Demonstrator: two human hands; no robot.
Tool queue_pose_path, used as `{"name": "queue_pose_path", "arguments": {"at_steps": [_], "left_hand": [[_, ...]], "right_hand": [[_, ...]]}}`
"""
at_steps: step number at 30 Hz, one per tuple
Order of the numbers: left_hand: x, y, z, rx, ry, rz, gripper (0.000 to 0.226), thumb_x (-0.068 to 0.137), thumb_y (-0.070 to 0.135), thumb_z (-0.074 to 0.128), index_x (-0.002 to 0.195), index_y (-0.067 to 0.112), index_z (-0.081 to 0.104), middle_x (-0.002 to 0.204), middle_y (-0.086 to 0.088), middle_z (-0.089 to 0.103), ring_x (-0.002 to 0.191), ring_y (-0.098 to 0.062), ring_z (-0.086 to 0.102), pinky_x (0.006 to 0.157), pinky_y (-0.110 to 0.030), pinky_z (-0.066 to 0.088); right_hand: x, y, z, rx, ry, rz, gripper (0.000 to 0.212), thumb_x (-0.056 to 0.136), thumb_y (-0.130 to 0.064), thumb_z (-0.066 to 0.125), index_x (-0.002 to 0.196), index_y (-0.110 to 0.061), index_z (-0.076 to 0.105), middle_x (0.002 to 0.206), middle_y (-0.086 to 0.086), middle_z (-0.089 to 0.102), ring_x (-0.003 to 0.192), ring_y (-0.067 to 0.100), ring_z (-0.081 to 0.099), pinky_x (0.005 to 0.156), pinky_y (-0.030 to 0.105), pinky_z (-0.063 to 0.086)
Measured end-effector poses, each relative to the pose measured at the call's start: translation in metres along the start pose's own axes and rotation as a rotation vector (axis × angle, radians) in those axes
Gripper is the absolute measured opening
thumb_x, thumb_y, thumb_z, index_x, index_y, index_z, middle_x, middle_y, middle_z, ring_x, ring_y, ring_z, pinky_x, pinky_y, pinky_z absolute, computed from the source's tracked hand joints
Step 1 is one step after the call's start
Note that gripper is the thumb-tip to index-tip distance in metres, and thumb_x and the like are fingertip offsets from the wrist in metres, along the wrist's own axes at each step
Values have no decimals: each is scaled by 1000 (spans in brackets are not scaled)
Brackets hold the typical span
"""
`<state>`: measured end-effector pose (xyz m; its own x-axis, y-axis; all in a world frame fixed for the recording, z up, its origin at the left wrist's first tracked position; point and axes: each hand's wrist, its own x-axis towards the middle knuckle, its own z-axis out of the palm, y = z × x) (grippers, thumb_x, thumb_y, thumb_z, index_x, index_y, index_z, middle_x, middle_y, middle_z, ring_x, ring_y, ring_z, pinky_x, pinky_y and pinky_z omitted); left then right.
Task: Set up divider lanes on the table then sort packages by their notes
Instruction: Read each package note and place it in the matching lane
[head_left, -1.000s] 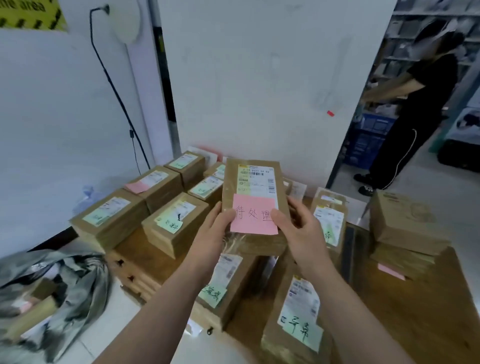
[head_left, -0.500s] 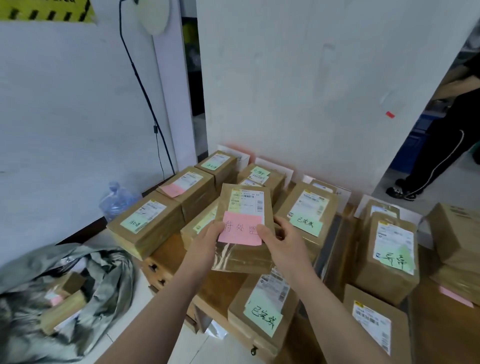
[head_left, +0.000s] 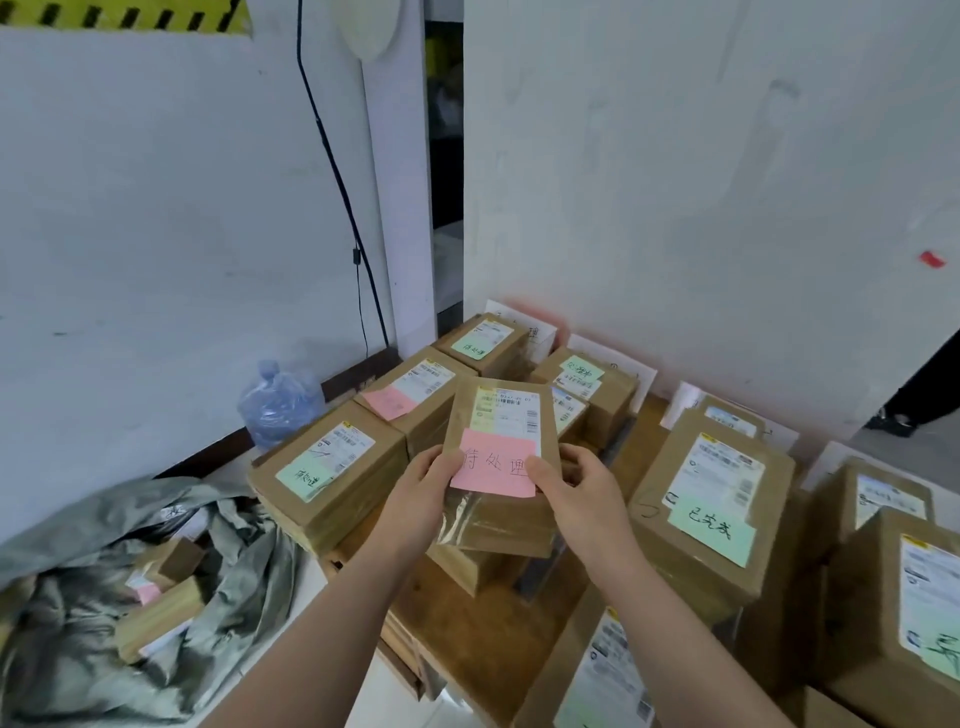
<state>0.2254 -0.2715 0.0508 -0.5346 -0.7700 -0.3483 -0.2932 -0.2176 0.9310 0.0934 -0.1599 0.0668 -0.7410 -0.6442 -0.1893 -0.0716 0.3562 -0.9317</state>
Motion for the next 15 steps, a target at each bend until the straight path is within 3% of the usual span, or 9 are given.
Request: {"name": "queue_pose_path", "arguments": {"at_steps": [3,4,7,11,15], "left_hand": [[26,9,-16,-2,-31,18,53,93,55,49,133,20,53,100,2,73,83,-12,71,80,-33,52],[35,13,-22,6,-53,19,57,89,58,50,131,20,54,98,1,74,82,-16,71,79,-36,53],[69,26,-42,21,-144,37,55,84,60,52,123,21,60,96,-2,76,89,-27,71,95,-49,52],[122,47,-70,55,-229,20,75,73,65,56,131,17,56,106,-1,74,96,-22,71,100,-46,49],[164,67,-96,121,-326,52,68,78,63,51,129,18,58,107,1,74,99,-21,70,100,-46,48]], "right_hand": [[19,-8,19,27,24,6,48,90,-44,61,132,-28,46,115,-15,56,83,-1,56,58,14,45],[26,-12,26,38,36,10,47,90,-43,61,132,-28,46,114,-15,57,84,0,58,59,15,47],[48,-27,49,56,94,23,47,90,-43,61,133,-27,47,117,-12,59,90,5,61,65,22,55],[78,-46,82,65,189,17,48,90,-44,61,133,-26,47,121,-7,61,99,9,62,77,32,59],[104,-60,115,65,261,26,55,90,-46,60,138,-22,46,126,-6,61,105,11,62,83,38,59]]}}
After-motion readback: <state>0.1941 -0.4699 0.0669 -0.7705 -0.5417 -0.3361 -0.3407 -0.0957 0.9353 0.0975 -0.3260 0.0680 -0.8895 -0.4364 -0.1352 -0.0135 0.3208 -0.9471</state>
